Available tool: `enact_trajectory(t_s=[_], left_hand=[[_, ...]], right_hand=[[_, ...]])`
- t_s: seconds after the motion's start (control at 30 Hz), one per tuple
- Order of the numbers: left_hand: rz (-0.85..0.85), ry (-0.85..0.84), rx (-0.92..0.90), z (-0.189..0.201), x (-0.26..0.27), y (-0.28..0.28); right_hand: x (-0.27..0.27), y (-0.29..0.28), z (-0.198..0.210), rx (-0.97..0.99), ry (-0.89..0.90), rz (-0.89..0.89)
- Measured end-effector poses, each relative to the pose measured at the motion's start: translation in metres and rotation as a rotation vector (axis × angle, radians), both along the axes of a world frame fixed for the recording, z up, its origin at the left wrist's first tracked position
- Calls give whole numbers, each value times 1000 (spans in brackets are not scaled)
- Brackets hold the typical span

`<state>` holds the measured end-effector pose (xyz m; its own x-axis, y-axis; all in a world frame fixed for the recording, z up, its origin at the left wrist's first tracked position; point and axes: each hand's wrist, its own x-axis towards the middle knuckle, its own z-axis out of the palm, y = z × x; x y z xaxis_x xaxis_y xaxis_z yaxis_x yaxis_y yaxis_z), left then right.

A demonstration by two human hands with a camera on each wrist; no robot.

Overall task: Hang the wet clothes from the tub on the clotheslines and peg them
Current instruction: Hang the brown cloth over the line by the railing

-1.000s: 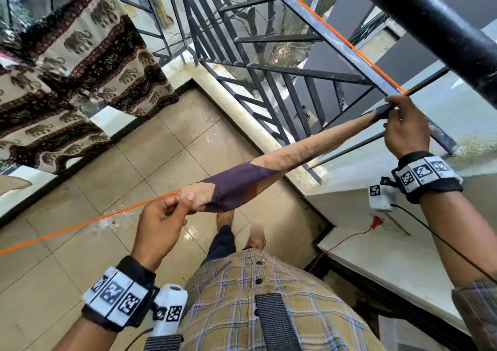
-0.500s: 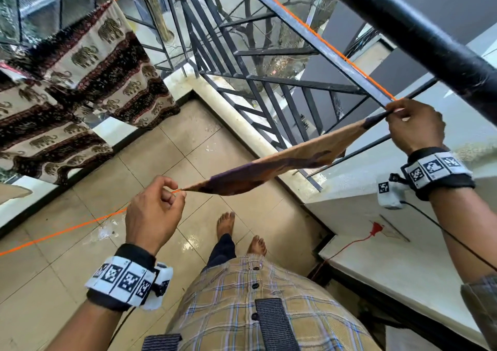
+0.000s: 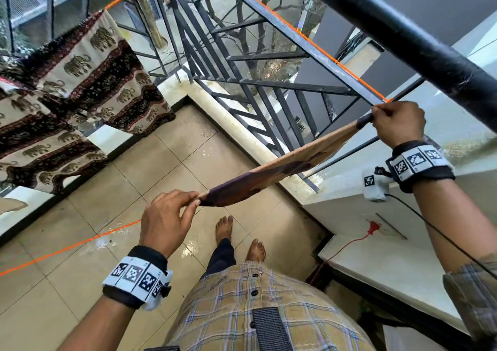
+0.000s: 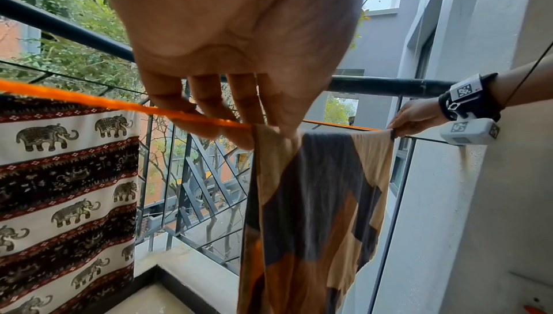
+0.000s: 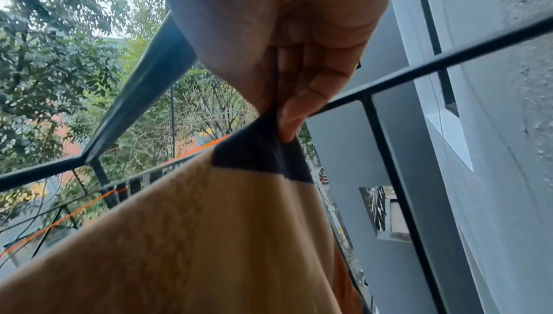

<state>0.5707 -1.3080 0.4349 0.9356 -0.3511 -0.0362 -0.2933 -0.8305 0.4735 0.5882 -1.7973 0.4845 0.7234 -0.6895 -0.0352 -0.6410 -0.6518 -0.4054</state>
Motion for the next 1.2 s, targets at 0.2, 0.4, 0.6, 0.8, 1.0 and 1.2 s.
enact_trajectory(t_s=[0.2, 0.4, 0.6, 0.8, 1.0, 1.2], left_hand=[[18, 82, -73, -1, -2, 0], [9, 102, -72, -2, -6, 3], [-7, 117, -93, -4, -3, 9], [-62, 123, -49, 5, -2, 11], [-31, 164, -52, 8, 2, 12], [-5, 136, -112, 7, 5, 24]], right_hand=[[5, 3, 3, -97, 68, -40], [-2, 14, 11, -120, 77, -112], [-18, 29, 4, -122, 23, 25], [-12, 15, 7, -137, 129, 36], [-10, 21, 4, -126, 118, 10], [-36, 76, -2, -83, -10, 28]])
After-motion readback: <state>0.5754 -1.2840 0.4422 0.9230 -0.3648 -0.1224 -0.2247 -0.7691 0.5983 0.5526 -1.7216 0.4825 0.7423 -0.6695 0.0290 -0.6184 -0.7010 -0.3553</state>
